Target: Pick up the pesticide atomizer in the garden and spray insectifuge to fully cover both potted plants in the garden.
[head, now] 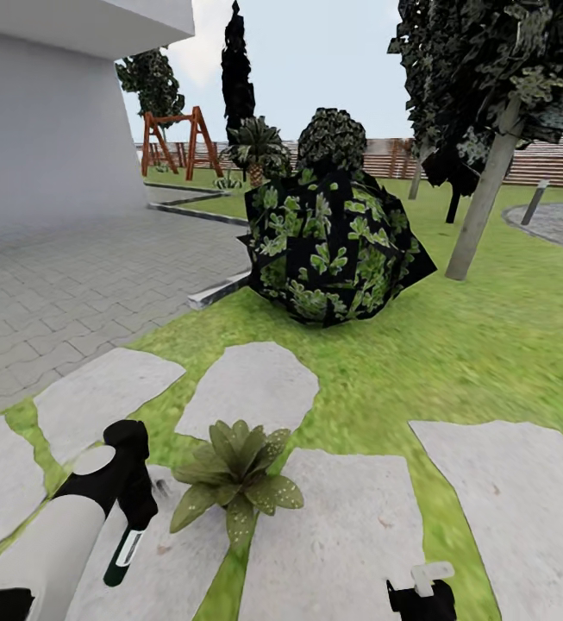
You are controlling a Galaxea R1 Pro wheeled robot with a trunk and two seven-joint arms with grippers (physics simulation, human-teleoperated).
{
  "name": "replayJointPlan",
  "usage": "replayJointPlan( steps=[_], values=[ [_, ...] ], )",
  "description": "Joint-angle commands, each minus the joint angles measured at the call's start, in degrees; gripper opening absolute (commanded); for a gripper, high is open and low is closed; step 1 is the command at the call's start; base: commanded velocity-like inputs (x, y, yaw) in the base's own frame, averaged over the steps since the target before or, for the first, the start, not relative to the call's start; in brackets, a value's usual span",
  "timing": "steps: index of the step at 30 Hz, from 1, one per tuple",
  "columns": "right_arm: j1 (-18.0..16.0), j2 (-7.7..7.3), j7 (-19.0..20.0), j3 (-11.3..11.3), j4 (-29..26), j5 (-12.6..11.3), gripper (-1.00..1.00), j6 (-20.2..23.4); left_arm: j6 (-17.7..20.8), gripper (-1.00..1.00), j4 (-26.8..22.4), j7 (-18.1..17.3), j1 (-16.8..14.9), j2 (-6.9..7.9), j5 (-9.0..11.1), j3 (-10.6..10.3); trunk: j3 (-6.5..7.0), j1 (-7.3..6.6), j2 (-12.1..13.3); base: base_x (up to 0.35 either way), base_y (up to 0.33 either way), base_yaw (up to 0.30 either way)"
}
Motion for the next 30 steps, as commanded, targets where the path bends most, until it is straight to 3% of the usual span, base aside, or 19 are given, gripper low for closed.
replayJointPlan(
  steps=[1,13,17,22,30],
  values=[
    [0.0,0.00,-0.4,0.5,0.1,0.2,1.00,-0.1,0.6,-1.00,-0.1,-0.4,0.1,-0.48,-0.5,0.1,-0.05,-0.01,0.0,0.007,0.005,-0.300],
    [0.0,0.00,-0.4,0.5,0.1,0.2,1.00,-0.1,0.1,-1.00,-0.7,-1.0,-1.8,-0.43,-0.9,-0.2,-0.05,-0.01,0.0,0.001,0.001,-0.300],
    [0.0,0.00,-0.4,0.5,0.1,0.2,1.00,-0.1,0.0,-1.00,-0.4,-1.6,-5.5,-0.79,-3.4,-0.2,-0.05,-0.01,0.0,0.000,0.000,-0.300],
    [0.0,0.00,-0.4,0.5,0.1,0.2,1.00,-0.1,-0.2,-1.00,-0.6,-1.6,-6.0,-0.72,-8.0,-0.1,-0.05,-0.01,0.0,0.000,0.000,-0.161],
    [0.0,-0.09,-0.4,0.5,0.1,0.3,1.00,-0.2,0.0,-1.00,-0.5,-1.6,-5.5,-0.49,-8.4,-0.2,-0.05,-0.01,0.0,-0.201,0.112,-0.005]
  ],
)
